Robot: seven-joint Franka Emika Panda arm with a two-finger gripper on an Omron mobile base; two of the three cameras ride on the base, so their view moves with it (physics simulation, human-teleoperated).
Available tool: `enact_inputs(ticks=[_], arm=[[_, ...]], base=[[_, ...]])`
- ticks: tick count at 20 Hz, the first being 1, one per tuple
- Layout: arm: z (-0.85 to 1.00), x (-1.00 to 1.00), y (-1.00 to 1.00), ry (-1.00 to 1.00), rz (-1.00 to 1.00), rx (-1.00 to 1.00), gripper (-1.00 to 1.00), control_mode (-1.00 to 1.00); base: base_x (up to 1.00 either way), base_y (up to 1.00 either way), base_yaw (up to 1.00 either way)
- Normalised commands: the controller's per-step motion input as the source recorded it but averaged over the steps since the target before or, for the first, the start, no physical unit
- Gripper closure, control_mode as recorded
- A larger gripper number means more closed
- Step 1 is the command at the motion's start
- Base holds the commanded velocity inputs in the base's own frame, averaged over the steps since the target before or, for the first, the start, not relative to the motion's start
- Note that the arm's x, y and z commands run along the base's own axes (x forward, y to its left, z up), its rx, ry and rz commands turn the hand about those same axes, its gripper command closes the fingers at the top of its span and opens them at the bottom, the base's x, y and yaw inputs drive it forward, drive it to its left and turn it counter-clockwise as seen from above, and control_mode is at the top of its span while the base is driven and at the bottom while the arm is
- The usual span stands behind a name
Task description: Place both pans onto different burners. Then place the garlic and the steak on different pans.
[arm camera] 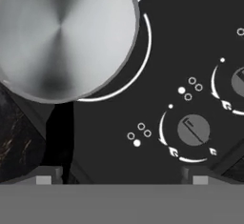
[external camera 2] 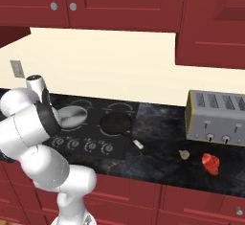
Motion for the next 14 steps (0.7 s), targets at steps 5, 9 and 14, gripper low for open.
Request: enact_inputs(ticks=[5,9,14], arm=[[0.13,-0.25,-0.56,0.00,0.00,-0.06,-1.00,-1.00],[0.16,-0.06,-0.57,0.00,0.00,-0.03,-1.00,-1.00],[0.17,0.00,-0.57,0.00,0.01,0.00,-1.00,-1.00]], base=[[0.00,0.00,0.00],[0.00,0.00,0.00],[0.00,0.00,0.00]])
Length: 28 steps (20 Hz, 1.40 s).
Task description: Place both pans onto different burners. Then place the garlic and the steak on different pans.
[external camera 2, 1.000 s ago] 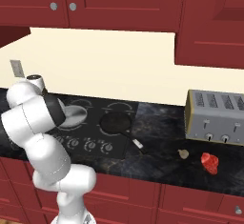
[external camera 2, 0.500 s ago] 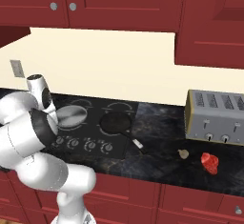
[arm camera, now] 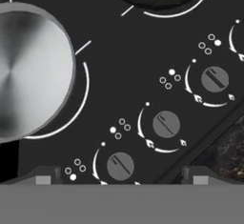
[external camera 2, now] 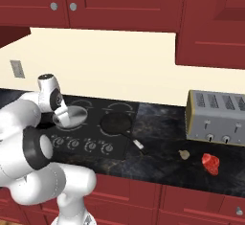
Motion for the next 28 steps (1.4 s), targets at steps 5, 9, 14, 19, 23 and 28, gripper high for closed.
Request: enact_inputs(ticks=[5,9,14,19,23,28], arm=[[0.07,0.00,-0.54,0.02,0.01,-0.01,-1.00,-1.00],[0.02,-0.01,-0.67,0.01,0.07,-0.01,-1.00,-1.00],[0.00,-0.01,-0.66,0.01,0.09,-0.01,-1.00,-1.00],[0.00,-0.03,-0.74,0.00,0.12,0.00,-1.00,-1.00],[0.00,-0.01,-0.75,0.00,0.13,0.00,-1.00,-1.00],[0.00,0.00,-0.67,0.00,0.11,0.00,-1.00,-1.00]], base=[[0.00,0.00,0.00],[0.00,0.00,0.00],[0.00,0.00,0.00],[0.00,0.00,0.00],[0.00,0.00,0.00],[0.00,0.00,0.00]])
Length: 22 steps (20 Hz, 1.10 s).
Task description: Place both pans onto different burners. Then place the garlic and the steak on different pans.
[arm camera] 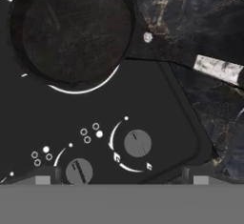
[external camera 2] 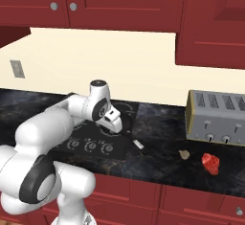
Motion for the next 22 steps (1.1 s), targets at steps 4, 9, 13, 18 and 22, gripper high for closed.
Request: enact_inputs(ticks=[4,9,13,18,22], arm=[[0.00,0.00,-0.71,0.00,0.11,0.00,-1.00,-1.00],[0.00,0.00,-0.75,0.00,0.10,0.00,-1.00,-1.00],[0.00,0.00,-0.77,0.00,0.08,0.00,-1.00,-1.00],[0.00,0.00,-0.78,0.00,0.08,0.00,-1.00,-1.00],[0.00,0.00,-0.66,0.00,0.06,0.00,-1.00,-1.00]], base=[[0.00,0.00,0.00],[0.00,0.00,0.00],[0.00,0.00,0.00],[0.00,0.00,0.00],[0.00,0.00,0.00]])
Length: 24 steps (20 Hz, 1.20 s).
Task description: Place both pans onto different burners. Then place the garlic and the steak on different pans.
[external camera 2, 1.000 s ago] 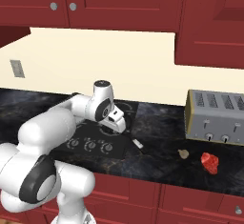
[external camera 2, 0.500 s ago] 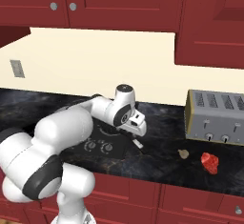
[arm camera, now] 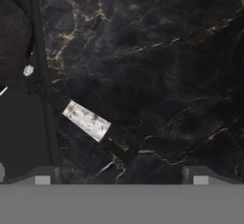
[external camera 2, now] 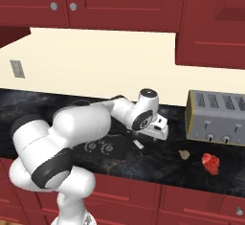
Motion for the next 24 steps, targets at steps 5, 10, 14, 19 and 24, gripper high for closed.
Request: enact_inputs(ticks=[5,10,14,19,24], arm=[[0.00,0.00,-0.50,0.00,0.03,0.00,-1.00,-1.00],[-0.01,0.00,-0.39,0.00,0.03,-0.04,-1.00,-1.00],[-0.02,-0.01,-0.33,0.00,0.02,-0.07,-1.00,-1.00],[-0.02,-0.01,-0.31,0.00,0.01,-0.04,-1.00,-1.00],[-0.07,-0.09,-0.28,0.00,0.00,-0.01,-1.00,-1.00]], base=[[0.00,0.00,0.00],[0.00,0.00,0.00],[0.00,0.00,0.00],[0.00,0.00,0.00],[0.00,0.00,0.00]])
